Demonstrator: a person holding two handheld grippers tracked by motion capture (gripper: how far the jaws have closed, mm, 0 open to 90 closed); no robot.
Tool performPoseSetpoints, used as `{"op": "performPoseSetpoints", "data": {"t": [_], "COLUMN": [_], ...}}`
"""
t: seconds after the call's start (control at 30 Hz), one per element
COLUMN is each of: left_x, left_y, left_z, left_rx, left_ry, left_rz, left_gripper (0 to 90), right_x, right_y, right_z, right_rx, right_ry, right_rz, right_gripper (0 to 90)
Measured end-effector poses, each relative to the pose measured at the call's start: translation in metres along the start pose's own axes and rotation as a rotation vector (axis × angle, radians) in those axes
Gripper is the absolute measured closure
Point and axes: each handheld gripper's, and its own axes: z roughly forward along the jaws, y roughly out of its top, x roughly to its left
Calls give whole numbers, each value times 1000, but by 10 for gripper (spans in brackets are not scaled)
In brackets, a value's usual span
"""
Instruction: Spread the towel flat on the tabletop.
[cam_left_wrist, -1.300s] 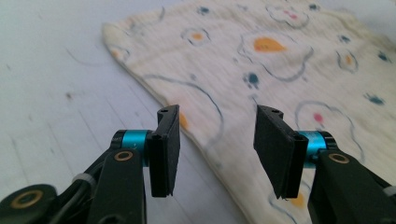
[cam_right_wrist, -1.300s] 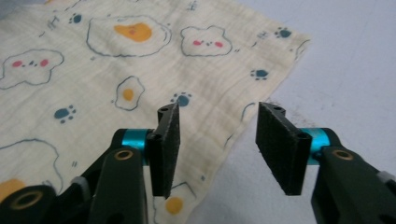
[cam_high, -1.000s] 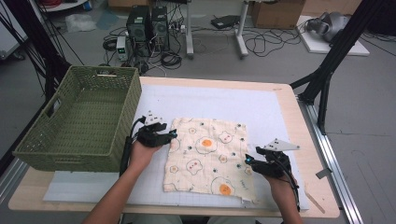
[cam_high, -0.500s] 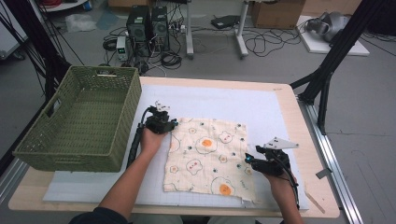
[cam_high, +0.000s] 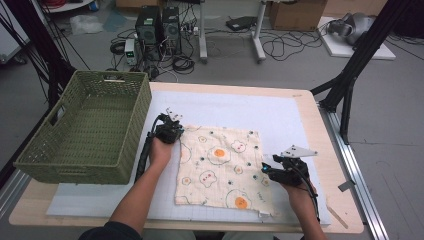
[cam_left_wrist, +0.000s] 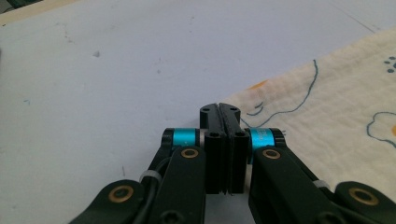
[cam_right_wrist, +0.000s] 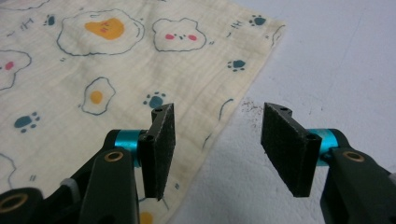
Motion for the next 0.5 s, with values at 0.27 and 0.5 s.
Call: {"op": "performPoseSetpoints", "data": {"t": [0.27,0.5], "left_x": [5,8], "left_y": [-2,-4], "left_z": [2,2], "left_rx": [-10,-20], "left_ry": [-46,-92], "left_rz": [-73,-91], "left_gripper": [604,660], "right_x": [-23,-31], "right_y": [31,61], "right_z": [23,77], "right_rx": [-27,64], "right_ry": [-32,-59], "right_rz": [4,-12], "right_gripper": [515,498]}}
